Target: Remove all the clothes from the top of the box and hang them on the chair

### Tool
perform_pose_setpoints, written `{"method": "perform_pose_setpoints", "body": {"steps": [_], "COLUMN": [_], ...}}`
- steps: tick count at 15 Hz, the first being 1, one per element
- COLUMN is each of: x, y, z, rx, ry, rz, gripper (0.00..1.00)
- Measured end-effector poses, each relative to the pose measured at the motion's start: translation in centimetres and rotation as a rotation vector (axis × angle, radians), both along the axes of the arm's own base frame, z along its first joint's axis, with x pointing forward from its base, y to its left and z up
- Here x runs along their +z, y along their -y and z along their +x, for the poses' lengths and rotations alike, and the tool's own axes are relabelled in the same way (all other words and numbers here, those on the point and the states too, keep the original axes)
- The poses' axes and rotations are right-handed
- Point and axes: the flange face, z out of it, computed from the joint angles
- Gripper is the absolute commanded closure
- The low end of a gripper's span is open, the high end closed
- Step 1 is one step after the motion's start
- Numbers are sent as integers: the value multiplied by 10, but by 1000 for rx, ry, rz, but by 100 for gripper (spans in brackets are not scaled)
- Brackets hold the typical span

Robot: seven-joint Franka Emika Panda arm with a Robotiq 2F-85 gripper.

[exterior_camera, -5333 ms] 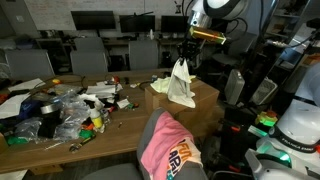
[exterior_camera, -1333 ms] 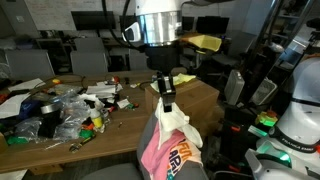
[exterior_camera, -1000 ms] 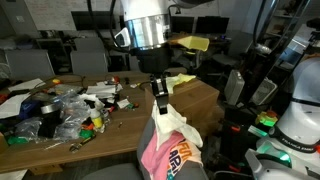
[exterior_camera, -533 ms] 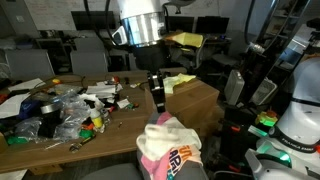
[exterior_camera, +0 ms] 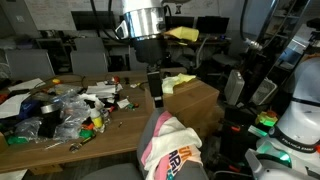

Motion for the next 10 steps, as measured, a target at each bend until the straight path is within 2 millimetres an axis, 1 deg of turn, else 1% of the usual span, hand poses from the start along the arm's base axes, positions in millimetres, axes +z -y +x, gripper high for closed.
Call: {"method": "perform_pose_setpoints", "body": {"steps": [1, 3, 6, 8, 10], "x": [2, 10, 29, 43, 55], "y": [10, 41, 106, 151, 192], "z": [4, 17, 34, 40, 44], "rx": [-25, -112, -264, -369, -474], "ry": [2, 20, 57, 85, 117], "rz": [6, 9, 14, 19, 25], "gripper": [0, 0, 0, 0, 0]}}
